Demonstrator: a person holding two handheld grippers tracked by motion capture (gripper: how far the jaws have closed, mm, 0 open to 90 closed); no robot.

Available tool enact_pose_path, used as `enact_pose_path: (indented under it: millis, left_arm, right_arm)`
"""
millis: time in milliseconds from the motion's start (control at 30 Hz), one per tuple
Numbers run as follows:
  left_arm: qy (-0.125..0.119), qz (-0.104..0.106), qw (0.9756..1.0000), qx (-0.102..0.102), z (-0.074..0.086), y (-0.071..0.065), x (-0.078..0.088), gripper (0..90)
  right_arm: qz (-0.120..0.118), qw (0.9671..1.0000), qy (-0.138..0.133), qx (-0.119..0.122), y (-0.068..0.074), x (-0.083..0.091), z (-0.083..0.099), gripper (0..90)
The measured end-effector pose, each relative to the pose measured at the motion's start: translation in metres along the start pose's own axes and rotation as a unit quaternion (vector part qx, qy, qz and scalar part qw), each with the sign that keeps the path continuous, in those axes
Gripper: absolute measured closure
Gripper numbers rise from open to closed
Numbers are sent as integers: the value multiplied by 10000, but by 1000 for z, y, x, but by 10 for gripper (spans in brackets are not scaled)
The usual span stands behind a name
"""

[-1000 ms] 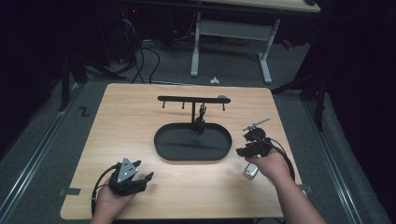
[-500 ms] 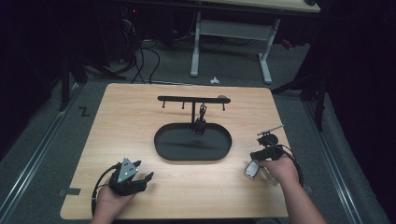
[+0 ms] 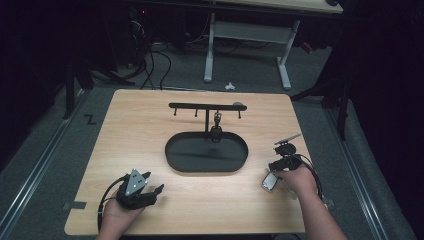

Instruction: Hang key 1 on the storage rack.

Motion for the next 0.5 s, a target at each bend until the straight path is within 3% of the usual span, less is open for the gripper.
enact_pose_path:
  millis: [500]
  left_arm:
    - [-12,15,10000,-27,-1,-1,0,352]
  right_arm:
    - [211,9994,135,222,2,-6,1,705]
Point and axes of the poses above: each handheld gripper's, and its own axes: x roughly backward along the jaws, z roughly out of its underside, y roughly to its left, the point moved 10 cm from there along -x, roughly forward along the jaws, and after that the axes turned 7 degrees about x, right-handed, at the moved point
